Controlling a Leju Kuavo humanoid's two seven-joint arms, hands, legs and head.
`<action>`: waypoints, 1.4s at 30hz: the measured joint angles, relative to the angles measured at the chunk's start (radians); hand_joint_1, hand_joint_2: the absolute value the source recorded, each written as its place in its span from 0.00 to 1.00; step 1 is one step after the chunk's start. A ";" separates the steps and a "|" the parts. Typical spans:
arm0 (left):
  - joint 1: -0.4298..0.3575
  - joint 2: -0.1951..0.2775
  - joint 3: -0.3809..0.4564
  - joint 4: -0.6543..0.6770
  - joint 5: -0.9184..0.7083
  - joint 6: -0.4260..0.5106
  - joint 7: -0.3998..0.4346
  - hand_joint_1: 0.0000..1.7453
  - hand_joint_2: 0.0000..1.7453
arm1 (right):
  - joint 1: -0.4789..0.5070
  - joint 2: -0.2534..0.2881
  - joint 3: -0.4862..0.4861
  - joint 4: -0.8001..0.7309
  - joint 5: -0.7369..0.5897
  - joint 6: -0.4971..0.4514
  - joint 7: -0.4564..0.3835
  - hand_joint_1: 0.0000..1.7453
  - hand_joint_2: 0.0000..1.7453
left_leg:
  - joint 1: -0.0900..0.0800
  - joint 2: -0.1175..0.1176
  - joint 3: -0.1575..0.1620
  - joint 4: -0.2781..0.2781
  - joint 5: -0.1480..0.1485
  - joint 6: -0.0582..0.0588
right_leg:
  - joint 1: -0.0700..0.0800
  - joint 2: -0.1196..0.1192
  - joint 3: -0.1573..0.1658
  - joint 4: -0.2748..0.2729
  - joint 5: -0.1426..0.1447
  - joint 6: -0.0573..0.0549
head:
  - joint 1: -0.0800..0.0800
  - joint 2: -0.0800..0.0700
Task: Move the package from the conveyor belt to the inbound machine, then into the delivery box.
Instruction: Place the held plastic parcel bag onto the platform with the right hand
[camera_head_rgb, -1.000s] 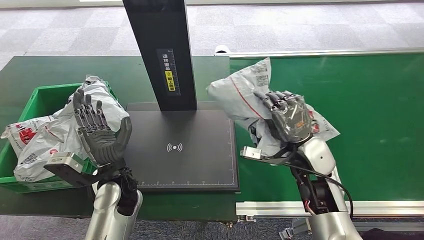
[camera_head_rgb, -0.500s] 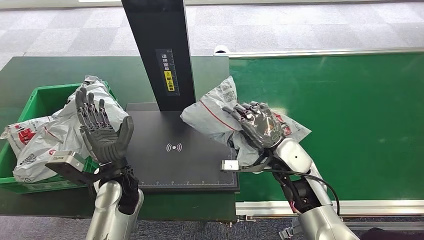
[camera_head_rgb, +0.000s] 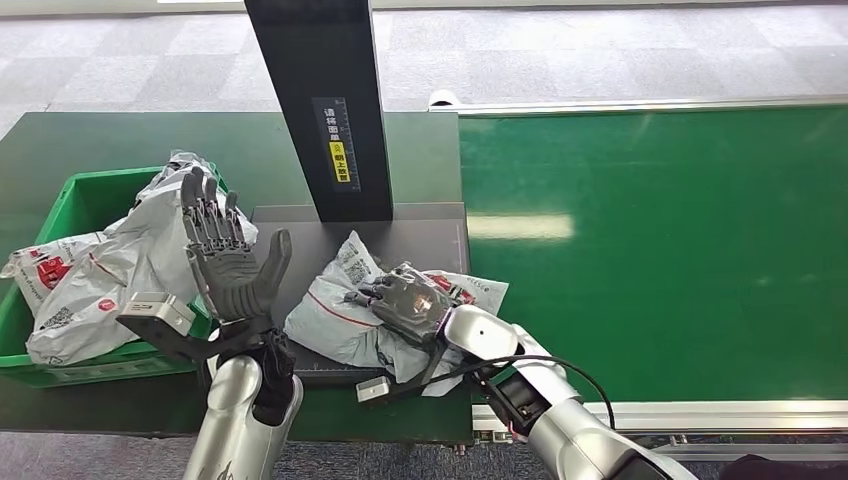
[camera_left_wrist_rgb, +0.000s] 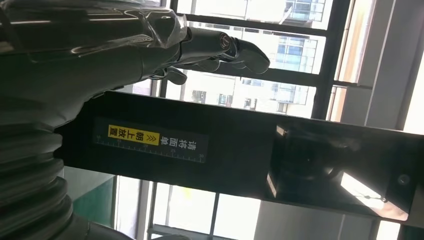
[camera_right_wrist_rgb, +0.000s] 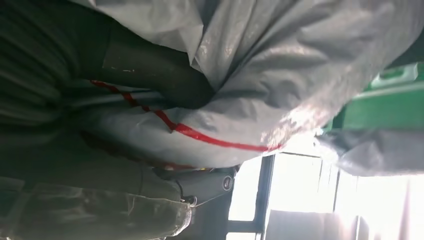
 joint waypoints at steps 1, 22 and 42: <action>-0.003 0.000 -0.003 0.004 0.000 0.000 0.000 0.00 1.00 | -0.003 0.009 0.014 0.015 0.002 0.011 0.010 1.00 1.00 | 0.000 0.000 0.000 0.000 0.000 0.000 | 0.000 0.000 0.000 0.000 0.000 0.000 | 0.000 0.000; -0.044 -0.003 -0.077 0.080 -0.001 0.006 0.000 0.00 1.00 | -0.093 0.093 0.080 0.151 0.015 0.155 0.510 1.00 1.00 | 0.000 0.001 0.001 0.000 0.000 0.000 | 0.000 0.000 0.000 0.000 0.000 0.000 | 0.000 0.000; -0.069 -0.004 -0.104 0.123 0.018 -0.003 0.000 0.00 1.00 | -0.104 0.105 0.003 0.172 -0.112 0.251 0.424 0.00 1.00 | 0.000 0.002 0.002 0.000 0.000 0.000 | 0.000 0.000 0.001 0.000 0.000 0.000 | 0.000 0.000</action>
